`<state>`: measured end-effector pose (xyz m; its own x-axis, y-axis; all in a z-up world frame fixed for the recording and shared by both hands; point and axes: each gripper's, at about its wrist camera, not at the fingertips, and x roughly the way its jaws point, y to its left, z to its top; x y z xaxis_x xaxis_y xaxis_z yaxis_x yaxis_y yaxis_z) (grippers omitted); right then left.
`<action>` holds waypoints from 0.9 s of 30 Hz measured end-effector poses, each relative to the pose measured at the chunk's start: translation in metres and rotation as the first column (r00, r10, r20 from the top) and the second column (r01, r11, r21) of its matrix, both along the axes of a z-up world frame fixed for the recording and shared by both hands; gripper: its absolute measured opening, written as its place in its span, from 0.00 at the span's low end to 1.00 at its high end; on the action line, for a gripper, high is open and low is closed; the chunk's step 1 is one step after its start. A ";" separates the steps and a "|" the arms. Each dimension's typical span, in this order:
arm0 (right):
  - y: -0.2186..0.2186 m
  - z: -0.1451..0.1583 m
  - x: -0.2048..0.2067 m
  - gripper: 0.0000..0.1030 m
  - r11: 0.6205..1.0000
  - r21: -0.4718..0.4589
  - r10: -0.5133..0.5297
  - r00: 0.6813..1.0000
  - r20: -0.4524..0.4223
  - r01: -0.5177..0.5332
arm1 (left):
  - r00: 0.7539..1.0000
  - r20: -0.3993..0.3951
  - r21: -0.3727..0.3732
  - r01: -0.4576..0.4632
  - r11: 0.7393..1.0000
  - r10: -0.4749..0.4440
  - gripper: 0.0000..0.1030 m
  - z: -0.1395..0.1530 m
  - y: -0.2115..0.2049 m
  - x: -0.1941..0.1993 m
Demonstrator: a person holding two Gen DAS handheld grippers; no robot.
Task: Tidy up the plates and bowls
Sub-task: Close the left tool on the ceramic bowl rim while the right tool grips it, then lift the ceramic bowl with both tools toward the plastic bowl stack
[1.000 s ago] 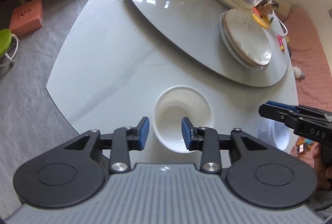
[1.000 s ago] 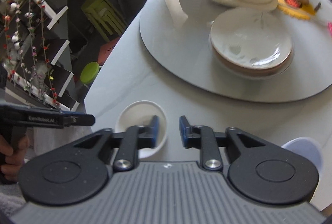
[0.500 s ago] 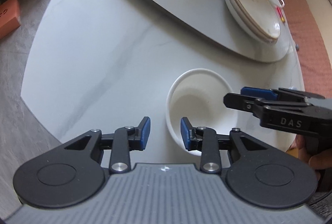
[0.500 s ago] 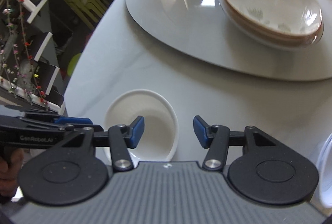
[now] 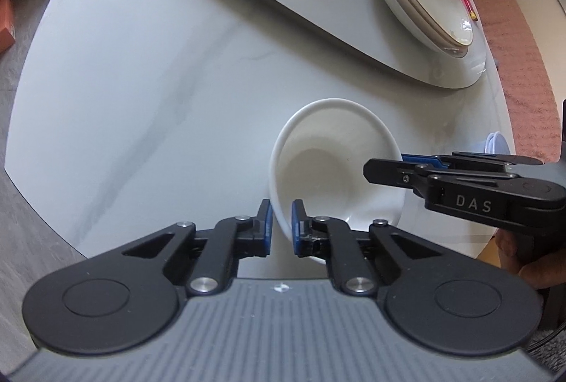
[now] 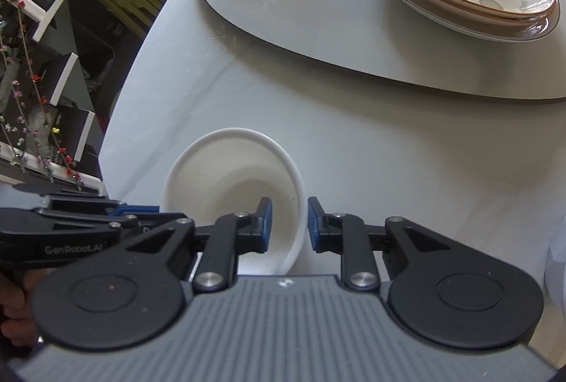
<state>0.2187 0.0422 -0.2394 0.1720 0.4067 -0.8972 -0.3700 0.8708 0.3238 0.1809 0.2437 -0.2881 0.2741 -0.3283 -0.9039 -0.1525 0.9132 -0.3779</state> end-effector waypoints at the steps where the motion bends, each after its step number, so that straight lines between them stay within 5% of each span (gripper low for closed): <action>1: -0.001 0.000 0.000 0.23 1.000 0.011 0.000 1.000 -0.008 0.000 | 1.000 0.001 0.002 -0.005 1.000 0.005 0.11 0.001 0.001 0.000; 27: -0.041 0.053 0.003 0.23 0.992 0.124 0.019 0.999 0.031 -0.023 | 0.995 0.042 -0.091 -0.086 0.992 0.090 0.11 0.065 -0.025 0.004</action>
<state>0.2220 0.0012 -0.1862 0.1885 0.5183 -0.8342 -0.3988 0.8166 0.4172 0.1849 0.2191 -0.2229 0.3460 -0.3794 -0.8581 -0.2112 0.8597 -0.4652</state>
